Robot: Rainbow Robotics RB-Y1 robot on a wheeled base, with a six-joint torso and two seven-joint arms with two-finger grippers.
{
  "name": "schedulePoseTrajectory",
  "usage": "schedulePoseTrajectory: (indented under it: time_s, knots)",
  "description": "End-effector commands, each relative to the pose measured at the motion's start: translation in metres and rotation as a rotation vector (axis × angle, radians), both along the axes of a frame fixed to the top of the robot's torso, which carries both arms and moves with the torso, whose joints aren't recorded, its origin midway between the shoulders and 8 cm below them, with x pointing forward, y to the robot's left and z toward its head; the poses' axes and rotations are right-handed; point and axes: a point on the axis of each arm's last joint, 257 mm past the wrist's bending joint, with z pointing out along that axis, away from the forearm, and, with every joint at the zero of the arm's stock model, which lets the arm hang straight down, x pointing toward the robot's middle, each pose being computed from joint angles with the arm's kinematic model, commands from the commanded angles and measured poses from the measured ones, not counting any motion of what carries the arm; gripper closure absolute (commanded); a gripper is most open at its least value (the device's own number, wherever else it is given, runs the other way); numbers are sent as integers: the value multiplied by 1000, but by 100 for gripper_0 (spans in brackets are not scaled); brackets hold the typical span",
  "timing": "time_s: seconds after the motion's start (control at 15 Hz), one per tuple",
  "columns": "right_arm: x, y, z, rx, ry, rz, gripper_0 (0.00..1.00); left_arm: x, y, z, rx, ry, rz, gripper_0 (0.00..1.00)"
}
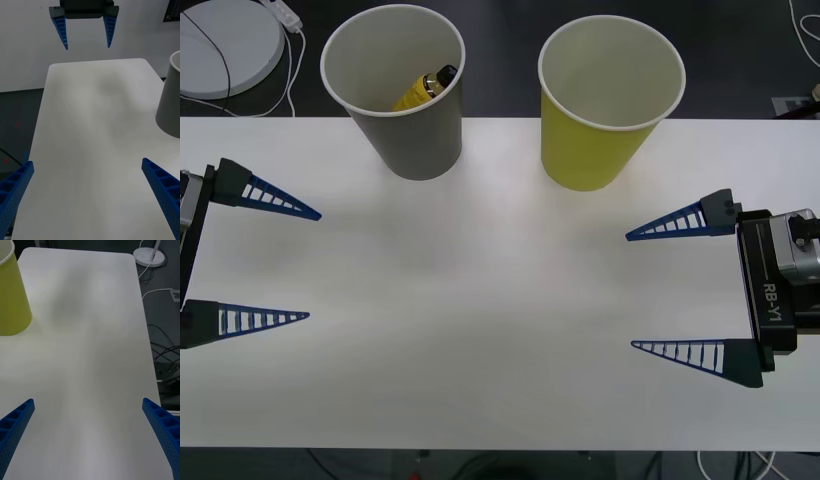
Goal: Put the can into the green bin and the plastic bottle into the gray bin
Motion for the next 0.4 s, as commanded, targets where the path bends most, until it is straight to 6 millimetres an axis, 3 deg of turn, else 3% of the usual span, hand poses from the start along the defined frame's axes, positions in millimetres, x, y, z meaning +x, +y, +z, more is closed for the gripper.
schedulePoseTrajectory:
  time_s: [0.07,0.4]
  knots:
    - [0,0,0,0,0,0,0,1,1,-2,4,-3,3,0]
    - [0,0,0,0,0,0,0,2,1,-2,4,-7,4,0]
